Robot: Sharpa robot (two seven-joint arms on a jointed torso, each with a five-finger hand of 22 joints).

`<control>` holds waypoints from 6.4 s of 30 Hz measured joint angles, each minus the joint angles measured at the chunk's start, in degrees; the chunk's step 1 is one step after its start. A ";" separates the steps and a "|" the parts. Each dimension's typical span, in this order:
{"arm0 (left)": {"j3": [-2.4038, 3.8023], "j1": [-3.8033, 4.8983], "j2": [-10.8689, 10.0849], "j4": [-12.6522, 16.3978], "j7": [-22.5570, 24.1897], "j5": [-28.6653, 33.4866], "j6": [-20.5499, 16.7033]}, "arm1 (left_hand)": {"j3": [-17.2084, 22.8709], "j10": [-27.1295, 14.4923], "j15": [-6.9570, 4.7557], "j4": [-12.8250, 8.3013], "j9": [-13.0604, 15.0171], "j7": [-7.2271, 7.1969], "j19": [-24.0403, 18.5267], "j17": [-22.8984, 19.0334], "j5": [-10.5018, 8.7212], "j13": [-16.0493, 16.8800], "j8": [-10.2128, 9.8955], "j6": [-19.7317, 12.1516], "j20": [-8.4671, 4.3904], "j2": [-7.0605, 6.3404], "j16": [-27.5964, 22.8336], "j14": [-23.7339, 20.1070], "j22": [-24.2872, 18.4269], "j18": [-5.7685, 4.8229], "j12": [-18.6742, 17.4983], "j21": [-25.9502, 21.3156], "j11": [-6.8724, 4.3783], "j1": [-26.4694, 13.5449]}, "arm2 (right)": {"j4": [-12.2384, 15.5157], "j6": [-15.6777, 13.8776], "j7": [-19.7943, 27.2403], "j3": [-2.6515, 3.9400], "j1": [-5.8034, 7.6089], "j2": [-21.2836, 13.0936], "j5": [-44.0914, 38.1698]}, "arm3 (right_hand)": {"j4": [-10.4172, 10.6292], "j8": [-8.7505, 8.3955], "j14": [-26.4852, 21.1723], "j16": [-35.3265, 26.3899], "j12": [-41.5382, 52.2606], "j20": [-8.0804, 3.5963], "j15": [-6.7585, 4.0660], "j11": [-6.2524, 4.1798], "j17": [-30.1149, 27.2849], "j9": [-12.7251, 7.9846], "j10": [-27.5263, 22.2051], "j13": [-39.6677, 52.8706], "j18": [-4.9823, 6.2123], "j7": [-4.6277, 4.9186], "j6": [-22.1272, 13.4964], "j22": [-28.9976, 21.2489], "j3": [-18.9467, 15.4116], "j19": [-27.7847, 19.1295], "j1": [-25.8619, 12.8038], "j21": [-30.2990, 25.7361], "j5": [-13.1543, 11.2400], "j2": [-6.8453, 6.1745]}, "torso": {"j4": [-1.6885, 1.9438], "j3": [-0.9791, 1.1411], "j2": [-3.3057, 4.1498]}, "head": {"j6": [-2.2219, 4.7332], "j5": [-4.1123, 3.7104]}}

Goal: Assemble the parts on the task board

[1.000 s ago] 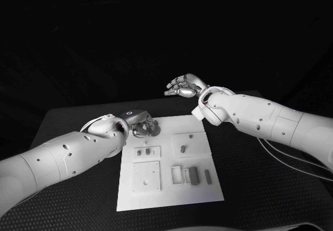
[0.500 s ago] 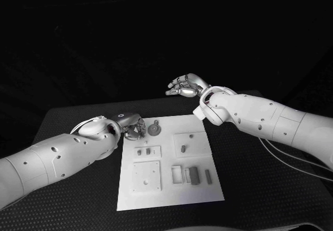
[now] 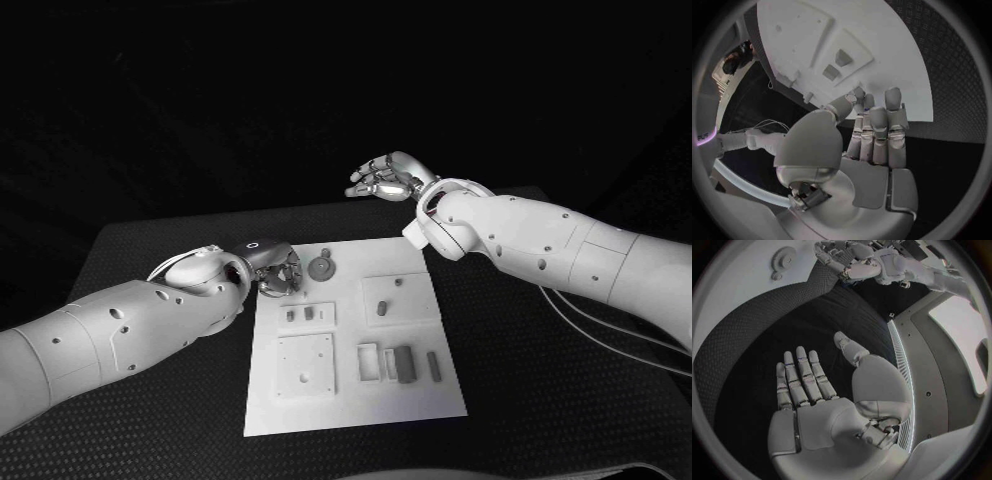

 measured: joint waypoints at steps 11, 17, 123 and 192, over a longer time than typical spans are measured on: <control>-0.80 -0.26 0.91 -0.28 0.08 -0.12 -0.01 | 0.00 0.00 0.01 -0.01 0.02 0.00 0.22 0.06 -0.01 0.10 -0.06 0.00 -0.19 -0.08 0.00 0.01 0.00 -0.01 -0.04 0.00 0.00 -0.08 | -0.13 0.03 0.00 0.00 0.00 0.29 0.00 | 0.00 0.00 0.00 0.00 0.00 0.00 0.00 0.00 0.00 -0.05 0.00 -0.06 0.00 0.00 0.00 0.05 0.00 0.00 0.00 0.00 0.00 0.00 | -0.10 0.04 0.05 | -0.08 0.04; -0.80 -0.26 1.18 -0.33 0.10 -0.13 -0.01 | -0.01 0.00 0.01 -0.01 0.01 0.00 0.22 0.06 -0.01 0.09 -0.08 0.00 -0.18 -0.09 0.00 0.01 0.00 -0.01 -0.05 0.00 0.00 -0.07 | -0.14 0.03 0.00 0.00 0.00 0.33 0.00 | 0.00 0.00 0.00 0.00 0.00 0.00 0.00 0.00 0.00 -0.04 0.00 -0.05 0.00 0.00 0.00 0.05 0.00 0.00 0.00 0.00 0.00 0.00 | -0.08 0.04 0.04 | -0.16 -0.01; 3.88 -0.18 -8.72 1.66 1.01 23.17 -6.60 | -1.66 -3.42 2.84 -0.07 -1.69 3.19 -7.60 -2.72 0.90 1.18 -2.30 -7.26 2.61 -5.08 -8.54 -6.77 -2.00 0.12 -3.55 -7.21 2.38 0.41 | 0.96 8.96 -0.96 -0.02 -1.50 -4.51 -19.99 | -2.63 3.39 12.20 6.48 4.44 -1.21 -5.40 -4.40 3.10 0.53 10.38 1.20 4.94 0.30 4.65 -2.65 1.34 15.21 5.96 0.89 0.00 0.53 | 0.01 0.07 -0.08 | 1.03 -0.96; 4.06 1.23 -16.19 11.00 13.44 60.79 0.15 | -11.77 -9.01 10.46 0.07 -1.55 4.18 -27.45 -9.69 0.45 -1.68 -1.72 -10.15 10.02 -3.00 -36.38 -18.23 -20.30 -1.72 -3.93 -12.69 5.54 -6.02 | 9.16 11.00 -8.93 -4.12 -7.72 -8.82 -57.31 | -2.53 6.28 28.13 7.97 -2.67 -1.35 -12.57 -6.35 10.09 -0.83 20.08 -0.76 11.63 -3.51 14.57 -4.84 6.51 33.51 10.15 -0.04 0.00 2.00 | 0.13 -0.07 -0.34 | 0.10 -0.05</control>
